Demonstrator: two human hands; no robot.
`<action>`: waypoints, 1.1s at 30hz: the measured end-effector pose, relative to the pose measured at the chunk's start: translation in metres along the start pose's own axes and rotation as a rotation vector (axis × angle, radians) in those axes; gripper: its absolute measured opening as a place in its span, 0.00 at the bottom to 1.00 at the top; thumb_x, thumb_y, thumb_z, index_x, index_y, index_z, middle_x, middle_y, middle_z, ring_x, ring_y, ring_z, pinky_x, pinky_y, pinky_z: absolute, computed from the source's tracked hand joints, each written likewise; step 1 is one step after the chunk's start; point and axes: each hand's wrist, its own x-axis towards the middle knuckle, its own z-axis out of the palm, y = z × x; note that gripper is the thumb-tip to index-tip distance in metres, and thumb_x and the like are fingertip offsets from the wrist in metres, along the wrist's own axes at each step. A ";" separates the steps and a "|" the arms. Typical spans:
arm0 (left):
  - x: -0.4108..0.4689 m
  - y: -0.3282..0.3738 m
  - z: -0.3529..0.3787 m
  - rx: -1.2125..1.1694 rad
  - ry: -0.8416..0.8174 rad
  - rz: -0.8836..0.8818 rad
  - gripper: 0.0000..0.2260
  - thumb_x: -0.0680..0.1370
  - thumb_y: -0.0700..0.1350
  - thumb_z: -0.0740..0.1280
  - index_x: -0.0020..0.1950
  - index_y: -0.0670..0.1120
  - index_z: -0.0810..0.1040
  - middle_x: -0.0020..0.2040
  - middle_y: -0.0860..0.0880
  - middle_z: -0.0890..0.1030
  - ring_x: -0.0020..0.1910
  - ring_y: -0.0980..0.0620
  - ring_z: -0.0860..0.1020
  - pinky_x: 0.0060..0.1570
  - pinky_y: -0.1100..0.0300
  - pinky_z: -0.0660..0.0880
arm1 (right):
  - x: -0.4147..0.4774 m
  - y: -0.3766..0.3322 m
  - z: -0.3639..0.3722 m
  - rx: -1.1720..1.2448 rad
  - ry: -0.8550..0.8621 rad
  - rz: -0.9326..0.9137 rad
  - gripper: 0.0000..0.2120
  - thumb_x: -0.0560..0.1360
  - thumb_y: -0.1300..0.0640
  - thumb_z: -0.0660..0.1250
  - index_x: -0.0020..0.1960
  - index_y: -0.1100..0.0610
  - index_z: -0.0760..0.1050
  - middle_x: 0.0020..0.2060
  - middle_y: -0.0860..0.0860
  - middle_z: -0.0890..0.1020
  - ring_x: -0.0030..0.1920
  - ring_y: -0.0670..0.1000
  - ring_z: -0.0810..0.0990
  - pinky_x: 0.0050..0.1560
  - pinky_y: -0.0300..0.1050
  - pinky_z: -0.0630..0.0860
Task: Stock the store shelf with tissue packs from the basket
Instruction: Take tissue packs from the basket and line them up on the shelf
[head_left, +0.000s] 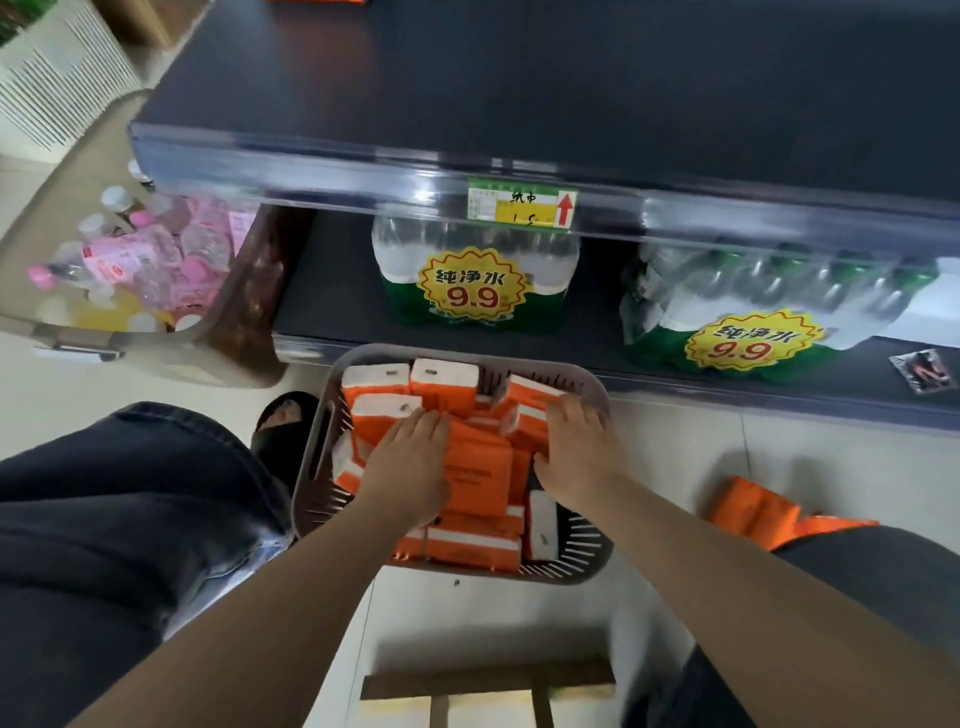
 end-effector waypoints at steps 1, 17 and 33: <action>0.002 -0.001 0.004 0.003 -0.004 0.001 0.36 0.74 0.52 0.68 0.77 0.48 0.55 0.76 0.48 0.61 0.76 0.47 0.58 0.74 0.49 0.55 | 0.002 0.002 0.005 0.012 -0.013 0.009 0.29 0.75 0.50 0.64 0.72 0.54 0.59 0.70 0.54 0.65 0.71 0.55 0.63 0.73 0.54 0.58; 0.044 -0.014 0.036 -0.087 -0.208 -0.040 0.27 0.77 0.49 0.66 0.74 0.48 0.61 0.69 0.47 0.66 0.66 0.46 0.71 0.62 0.50 0.72 | 0.047 0.021 0.044 0.047 -0.076 0.097 0.22 0.75 0.55 0.65 0.67 0.57 0.66 0.64 0.56 0.72 0.61 0.55 0.75 0.59 0.52 0.75; 0.048 -0.017 0.026 -0.066 -0.283 -0.057 0.28 0.74 0.49 0.71 0.71 0.47 0.66 0.71 0.46 0.65 0.65 0.46 0.72 0.63 0.51 0.72 | 0.049 0.028 0.037 0.032 -0.059 0.027 0.17 0.76 0.61 0.64 0.63 0.58 0.70 0.61 0.56 0.74 0.59 0.55 0.76 0.58 0.49 0.74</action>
